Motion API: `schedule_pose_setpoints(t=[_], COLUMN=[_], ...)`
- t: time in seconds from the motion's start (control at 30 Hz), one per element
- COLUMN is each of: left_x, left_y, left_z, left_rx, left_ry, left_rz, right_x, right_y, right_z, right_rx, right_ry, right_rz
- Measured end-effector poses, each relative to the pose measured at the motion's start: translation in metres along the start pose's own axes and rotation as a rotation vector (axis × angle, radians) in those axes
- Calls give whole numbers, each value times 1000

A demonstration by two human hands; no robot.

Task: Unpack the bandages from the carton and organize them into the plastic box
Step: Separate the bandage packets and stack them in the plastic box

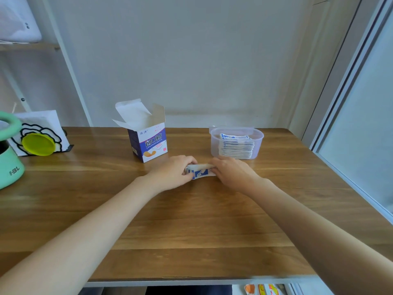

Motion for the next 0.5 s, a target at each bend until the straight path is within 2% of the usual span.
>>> schedule_pose_setpoints(t=[0.13, 0.33, 0.5], left_x=[-3, 2, -1], left_y=[4, 2, -1], left_z=[-2, -4, -1], left_rx=[2, 13, 51], left_ry=[86, 185, 145], left_rz=[123, 62, -18], right_x=[-9, -1, -5], right_y=[-1, 1, 4], right_z=[2, 1, 0], right_rx=[43, 74, 58], right_ry=[-9, 47, 11], right_rz=[-74, -6, -40])
Point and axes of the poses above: each hand's wrist, its own z-axis towards the middle knuckle, its own x-axis out of the back of the hand, y = z × x, the point moved 7 cm from there along z, towards the middle knuckle, and after that the axes turned 1 degree about x, right-handed, at the moved point
